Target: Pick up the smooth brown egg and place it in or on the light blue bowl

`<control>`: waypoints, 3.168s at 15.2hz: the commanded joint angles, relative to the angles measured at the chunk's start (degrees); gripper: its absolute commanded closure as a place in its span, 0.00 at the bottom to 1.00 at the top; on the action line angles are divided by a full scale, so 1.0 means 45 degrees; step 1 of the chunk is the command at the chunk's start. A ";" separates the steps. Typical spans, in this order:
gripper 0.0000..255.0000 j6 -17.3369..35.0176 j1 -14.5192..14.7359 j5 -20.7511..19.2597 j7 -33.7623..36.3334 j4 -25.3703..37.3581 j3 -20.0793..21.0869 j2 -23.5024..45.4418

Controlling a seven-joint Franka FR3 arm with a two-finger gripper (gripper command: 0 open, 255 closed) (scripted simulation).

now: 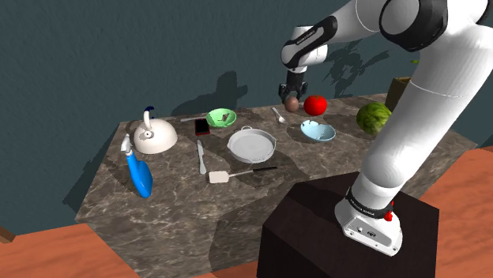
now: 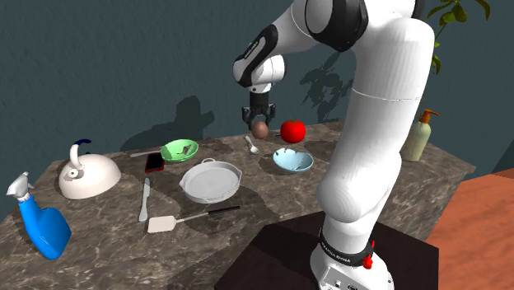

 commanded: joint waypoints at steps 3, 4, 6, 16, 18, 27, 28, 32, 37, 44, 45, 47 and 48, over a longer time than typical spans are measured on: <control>1.00 0.0122 -0.0381 -0.0584 -0.0378 -0.1359 -0.0370 -0.1323; 1.00 0.0145 -0.0510 -0.0761 -0.0492 -0.1722 -0.0478 -0.1688; 1.00 0.0158 -0.0799 -0.1133 -0.0733 -0.2407 -0.0696 -0.2411; 1.00 0.0991 -0.1670 -0.2043 -0.1602 -0.4362 -0.1472 -0.3649; 1.00 0.1395 -0.1637 -0.1966 -0.1670 -0.4515 -0.1542 -0.3387; 1.00 0.2974 -0.1465 -0.1482 -0.2058 -0.4995 -0.1797 -0.2226; 1.00 0.2974 -0.1465 -0.1480 -0.2059 -0.4995 -0.1797 -0.2225; 1.00 0.2974 -0.1465 -0.1480 -0.2059 -0.4995 -0.1797 -0.2225; 0.00 0.2974 -0.1465 -0.1480 -0.2059 -0.4995 -0.1797 -0.2225; 0.00 0.1032 -0.1664 -0.2069 -0.1584 -0.4427 -0.1487 -0.3675; 0.00 0.1031 -0.1665 -0.2070 -0.1584 -0.4428 -0.1486 -0.3677; 0.00 0.1032 -0.1664 -0.2069 -0.1584 -0.4427 -0.1487 -0.3675; 0.00 0.1032 -0.1664 -0.2069 -0.1584 -0.4427 -0.1487 -0.3675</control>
